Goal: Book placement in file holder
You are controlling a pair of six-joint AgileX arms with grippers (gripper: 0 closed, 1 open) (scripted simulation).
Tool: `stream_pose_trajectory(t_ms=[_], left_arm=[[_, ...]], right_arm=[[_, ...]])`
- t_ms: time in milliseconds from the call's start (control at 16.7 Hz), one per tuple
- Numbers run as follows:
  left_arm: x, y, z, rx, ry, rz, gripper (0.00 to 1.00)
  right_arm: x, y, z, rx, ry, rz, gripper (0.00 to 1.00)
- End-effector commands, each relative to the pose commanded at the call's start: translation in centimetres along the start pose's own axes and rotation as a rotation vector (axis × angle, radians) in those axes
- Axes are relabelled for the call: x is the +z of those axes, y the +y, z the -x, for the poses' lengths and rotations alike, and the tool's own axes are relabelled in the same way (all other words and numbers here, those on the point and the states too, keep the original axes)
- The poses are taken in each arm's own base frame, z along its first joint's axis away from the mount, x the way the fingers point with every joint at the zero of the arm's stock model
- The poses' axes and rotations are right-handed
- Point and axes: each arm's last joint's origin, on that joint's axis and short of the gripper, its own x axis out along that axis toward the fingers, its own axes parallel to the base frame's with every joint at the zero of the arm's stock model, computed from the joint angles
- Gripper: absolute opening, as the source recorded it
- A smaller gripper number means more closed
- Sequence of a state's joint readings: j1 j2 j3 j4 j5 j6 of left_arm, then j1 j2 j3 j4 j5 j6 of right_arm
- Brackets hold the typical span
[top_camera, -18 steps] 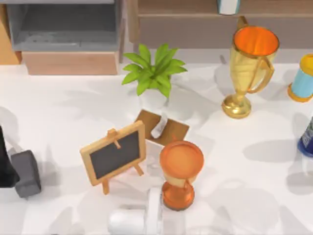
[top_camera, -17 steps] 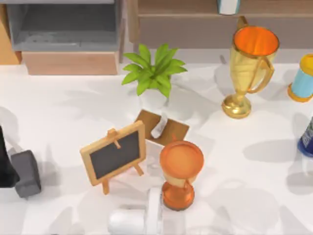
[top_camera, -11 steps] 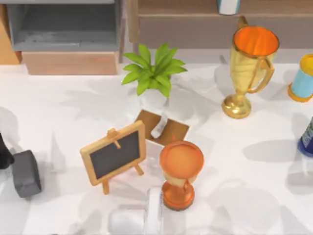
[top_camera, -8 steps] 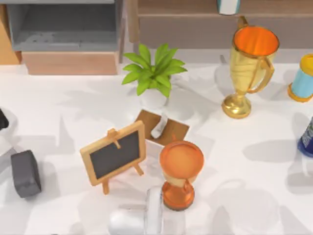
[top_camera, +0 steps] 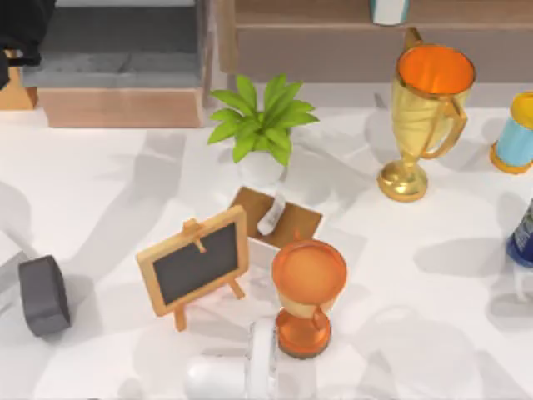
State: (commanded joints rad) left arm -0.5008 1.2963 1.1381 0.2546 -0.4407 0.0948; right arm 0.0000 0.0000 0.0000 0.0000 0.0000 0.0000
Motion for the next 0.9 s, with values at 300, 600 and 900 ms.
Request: stream_pose_trajectory(t_ms=[300,600,900], left_arm=[[-4.9,-14.5,-9.9,-0.020,0.052,-0.022,1.00],[-13.4,-25.3,-12.8,-0.003,0.070,0.007,1.00],[-17.8,-28.9,-13.2,0.026,0.069,0.048,1.00]], right_arm=[[0.0,0.0,0.0,0.000,0.000,0.000,1.00],[0.0,0.0,0.0,0.000,0.000,0.000,1.00],[0.0,0.0,0.0,0.000,0.000,0.000,1.00]])
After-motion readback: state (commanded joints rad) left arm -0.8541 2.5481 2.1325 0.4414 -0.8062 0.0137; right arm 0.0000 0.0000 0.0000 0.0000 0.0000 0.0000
